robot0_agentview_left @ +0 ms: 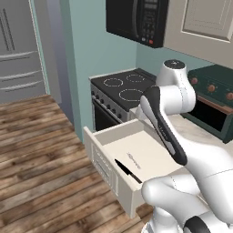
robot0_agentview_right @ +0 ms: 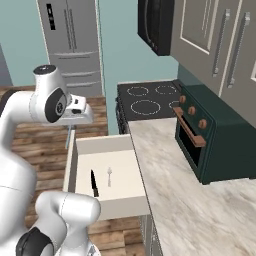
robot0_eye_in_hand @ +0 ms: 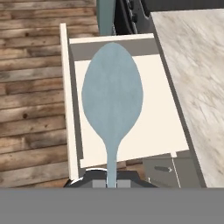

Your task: Pick up the metallic utensils from the counter and place them in the open drawer. Make sure not to pick up any wooden utensils.

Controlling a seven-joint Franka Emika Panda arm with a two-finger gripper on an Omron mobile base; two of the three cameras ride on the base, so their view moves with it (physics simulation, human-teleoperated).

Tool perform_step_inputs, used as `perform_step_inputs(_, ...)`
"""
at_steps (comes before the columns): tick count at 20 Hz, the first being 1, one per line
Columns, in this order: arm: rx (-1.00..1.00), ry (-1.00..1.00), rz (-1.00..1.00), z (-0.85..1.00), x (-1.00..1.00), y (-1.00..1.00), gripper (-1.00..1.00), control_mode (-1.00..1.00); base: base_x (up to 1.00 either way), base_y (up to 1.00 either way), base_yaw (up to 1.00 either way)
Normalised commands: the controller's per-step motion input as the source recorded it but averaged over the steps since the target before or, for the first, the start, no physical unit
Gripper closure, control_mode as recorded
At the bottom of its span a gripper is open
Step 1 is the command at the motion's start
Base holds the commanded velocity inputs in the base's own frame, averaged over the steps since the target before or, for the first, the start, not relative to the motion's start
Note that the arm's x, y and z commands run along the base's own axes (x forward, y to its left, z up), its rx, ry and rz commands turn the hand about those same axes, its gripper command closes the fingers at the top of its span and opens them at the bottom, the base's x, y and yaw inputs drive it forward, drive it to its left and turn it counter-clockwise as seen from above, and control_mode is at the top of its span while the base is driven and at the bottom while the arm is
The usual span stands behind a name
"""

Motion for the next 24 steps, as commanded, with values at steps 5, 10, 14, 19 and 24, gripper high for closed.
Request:
perform_step_inputs(5, 0.0, 0.0, 0.0, 0.0, 0.0, 0.0, 1.0, 1.0, 0.0, 0.0, 0.0)
perform_step_inputs(10, 0.0, 0.0, 0.0, 0.0, 0.0, 0.0, 1.0, 1.0, 0.0, 0.0, 0.0)
perform_step_inputs(14, 0.0, 0.0, 0.0, 0.0, 0.0, 0.0, 1.0, 1.0, 0.0, 0.0, 0.0)
perform_step_inputs(19, 0.0, 0.15, 0.01, -0.16, 0.35, -0.02, 1.0, -1.0, 0.04, 0.0, 0.0)
perform_step_inputs(24, 0.0, 0.58, 0.12, -0.44, 0.95, -0.09, 1.0, -1.0, 0.0, 0.0, 0.0)
